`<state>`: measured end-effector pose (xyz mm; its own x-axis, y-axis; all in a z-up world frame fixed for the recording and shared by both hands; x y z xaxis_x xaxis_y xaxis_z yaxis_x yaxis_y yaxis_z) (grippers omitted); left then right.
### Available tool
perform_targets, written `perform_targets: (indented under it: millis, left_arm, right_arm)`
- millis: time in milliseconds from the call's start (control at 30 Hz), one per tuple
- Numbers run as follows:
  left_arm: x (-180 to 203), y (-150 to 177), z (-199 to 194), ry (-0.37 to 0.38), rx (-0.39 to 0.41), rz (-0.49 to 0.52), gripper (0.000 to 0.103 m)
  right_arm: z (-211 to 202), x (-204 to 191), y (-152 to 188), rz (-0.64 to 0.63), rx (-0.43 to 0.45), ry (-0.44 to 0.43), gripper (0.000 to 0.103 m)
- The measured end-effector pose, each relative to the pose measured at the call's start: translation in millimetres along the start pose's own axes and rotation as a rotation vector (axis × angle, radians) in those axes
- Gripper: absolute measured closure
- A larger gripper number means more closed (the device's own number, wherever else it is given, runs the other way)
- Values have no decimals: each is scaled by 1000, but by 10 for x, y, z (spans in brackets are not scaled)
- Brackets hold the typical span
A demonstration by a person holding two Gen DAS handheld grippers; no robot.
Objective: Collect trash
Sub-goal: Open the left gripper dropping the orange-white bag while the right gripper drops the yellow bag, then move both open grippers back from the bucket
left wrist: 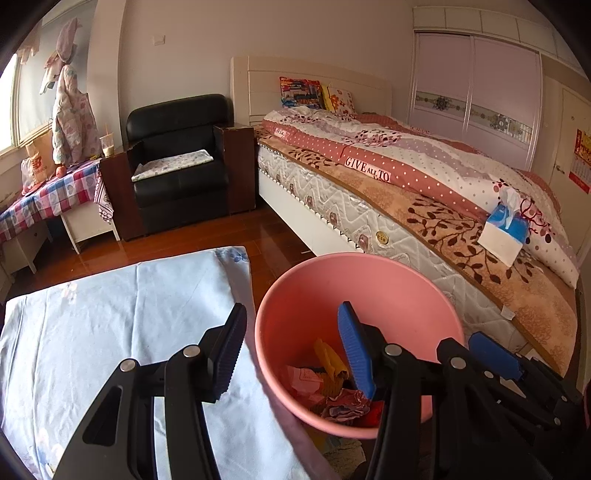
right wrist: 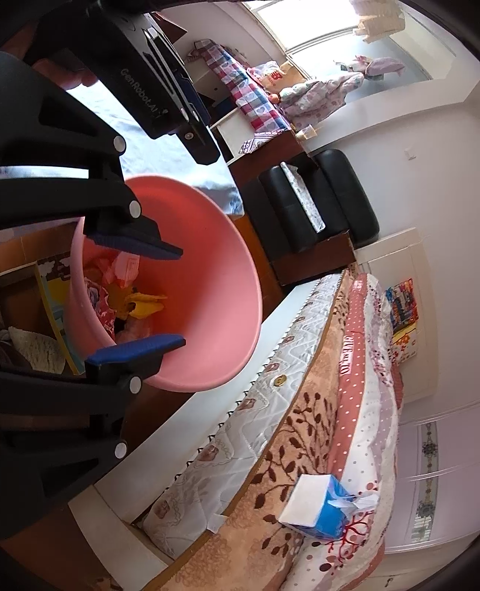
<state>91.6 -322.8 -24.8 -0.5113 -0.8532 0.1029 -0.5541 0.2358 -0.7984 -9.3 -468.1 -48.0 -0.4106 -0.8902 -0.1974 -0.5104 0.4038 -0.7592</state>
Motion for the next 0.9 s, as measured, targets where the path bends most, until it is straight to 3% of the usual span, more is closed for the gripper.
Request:
perform_targets:
  millis: [267, 900]
  left_arm:
    - [-82, 19, -295, 23, 15, -25, 52]
    - [-259, 194, -1032, 47, 100, -32, 54]
  right_arm:
    - [-332, -114, 20, -13, 80, -12, 50]
    - [-838, -448, 199, -85, 141, 6, 50]
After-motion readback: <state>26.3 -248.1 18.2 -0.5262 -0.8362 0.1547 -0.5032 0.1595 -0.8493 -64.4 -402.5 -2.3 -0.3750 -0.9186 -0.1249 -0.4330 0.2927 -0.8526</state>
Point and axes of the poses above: each gripper's, at about its wrist camera, not at the fingertips, and z roughly the way its jaws point, x to its right, y to its underside, the point moved 4 cm from there along z, roughly the way its jaws point, and after that the axes turned 6 degrees about y, right-handed, at the moved point
